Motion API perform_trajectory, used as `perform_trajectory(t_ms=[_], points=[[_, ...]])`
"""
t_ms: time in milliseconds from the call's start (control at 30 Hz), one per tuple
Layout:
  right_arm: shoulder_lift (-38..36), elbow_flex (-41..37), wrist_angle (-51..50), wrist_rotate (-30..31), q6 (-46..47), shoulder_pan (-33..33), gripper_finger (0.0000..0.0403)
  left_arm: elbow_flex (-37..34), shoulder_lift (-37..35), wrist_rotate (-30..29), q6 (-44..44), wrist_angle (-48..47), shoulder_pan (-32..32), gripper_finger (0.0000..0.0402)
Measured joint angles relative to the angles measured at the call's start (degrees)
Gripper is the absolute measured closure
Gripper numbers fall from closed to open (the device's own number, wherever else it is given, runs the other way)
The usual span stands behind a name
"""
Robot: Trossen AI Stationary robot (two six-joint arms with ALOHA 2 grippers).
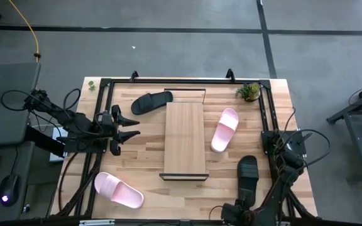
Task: Pick and place slides into the shelf
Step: Put the bottom black slipper on the shelf
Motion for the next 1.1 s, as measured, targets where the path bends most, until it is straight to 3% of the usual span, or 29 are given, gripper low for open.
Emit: perform_trajectory(t_ms=[233, 433, 600, 767, 1100], points=[[0.0, 0.0, 3.2, -2.9, 0.4, 0.2, 0.029, 0.0, 0.0, 0.0, 0.0, -0.4, 0.0, 0.0234], [0.0, 0.0, 6.3, -0.6, 1.0, 0.1, 0.029, 0.0, 0.0, 0.0, -0.1, -0.4, 0.0, 0.0234], [0.0, -0.1, -0.8, -0.4, 5.7, -0.5, 0.029, 0.0, 0.0, 0.0, -0.7, -0.4, 0.0, 0.0234], [-0.4, -4.5, -0.2, 1.1, 5.8, 0.6, 0.029, 0.0, 0.0, 0.0, -1.5, -0.4, 0.0, 0.0234], [-0.4, -18.4, -0.1, -2.1, 9.0, 0.9, 0.029, 0.0, 0.0, 0.0, -1.5, -0.6, 0.0, 0.0234]])
